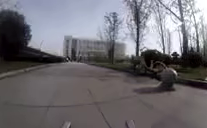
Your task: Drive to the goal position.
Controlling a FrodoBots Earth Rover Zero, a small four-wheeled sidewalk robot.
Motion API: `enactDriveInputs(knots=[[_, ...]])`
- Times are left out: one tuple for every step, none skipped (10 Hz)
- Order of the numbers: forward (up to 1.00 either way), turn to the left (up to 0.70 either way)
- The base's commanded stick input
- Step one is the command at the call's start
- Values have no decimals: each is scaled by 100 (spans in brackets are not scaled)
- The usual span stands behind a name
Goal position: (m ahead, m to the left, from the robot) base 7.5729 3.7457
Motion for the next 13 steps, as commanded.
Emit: enactDriveInputs(knots=[[45, 27], [45, 27], [45, 27], [45, 27], [45, 27], [45, 27], [45, 27], [45, 27], [45, 27], [45, 27], [45, 27], [45, 27], [45, 27]])
